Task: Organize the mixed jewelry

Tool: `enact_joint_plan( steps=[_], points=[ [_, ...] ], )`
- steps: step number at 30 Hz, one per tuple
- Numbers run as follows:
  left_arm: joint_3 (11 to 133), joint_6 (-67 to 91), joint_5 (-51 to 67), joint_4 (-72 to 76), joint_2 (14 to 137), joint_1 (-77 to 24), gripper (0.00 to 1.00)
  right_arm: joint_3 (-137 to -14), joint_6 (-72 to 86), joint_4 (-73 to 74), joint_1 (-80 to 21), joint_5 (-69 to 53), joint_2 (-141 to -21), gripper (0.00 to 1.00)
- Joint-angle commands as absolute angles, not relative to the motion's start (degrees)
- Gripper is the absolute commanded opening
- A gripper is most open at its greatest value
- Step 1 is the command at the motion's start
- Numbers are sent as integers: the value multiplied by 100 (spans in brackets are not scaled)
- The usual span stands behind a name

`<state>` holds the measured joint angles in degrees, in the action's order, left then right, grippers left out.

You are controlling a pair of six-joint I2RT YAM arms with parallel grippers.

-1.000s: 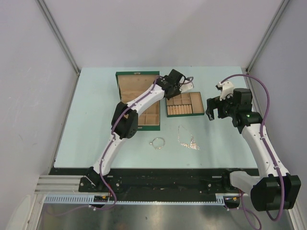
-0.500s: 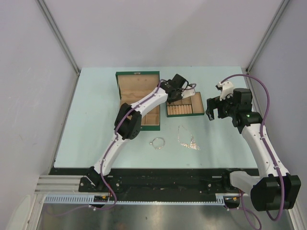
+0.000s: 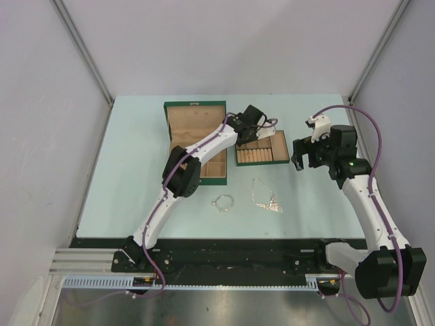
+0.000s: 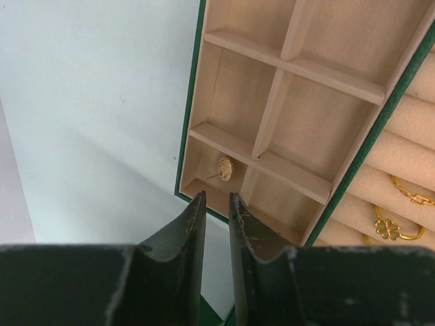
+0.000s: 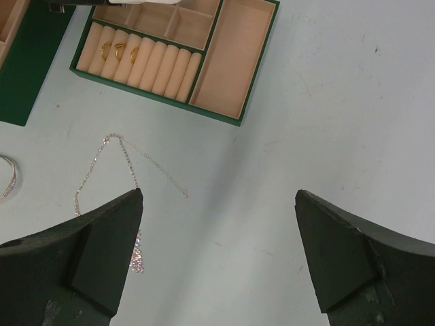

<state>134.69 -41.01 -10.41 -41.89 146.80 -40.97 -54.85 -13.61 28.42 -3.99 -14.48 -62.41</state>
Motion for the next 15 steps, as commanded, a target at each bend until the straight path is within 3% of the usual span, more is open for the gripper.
enact_joint_plan(
  steps=[1,7,15],
  points=[
    [13737,-4210,-1055,-4087,14634,-4105,25,-5484,-1380,2654,-396,-1433,-6293,100],
    [13623,-3912,-879,-4052,14239,-4105,31,-5484,-1389,2646,-413,-1433,-6311,100],
    [13333,-3604,-730,-4122,13492,-4104,31,-5484,-1380,2689,-396,-1468,-6188,100]
  ],
)
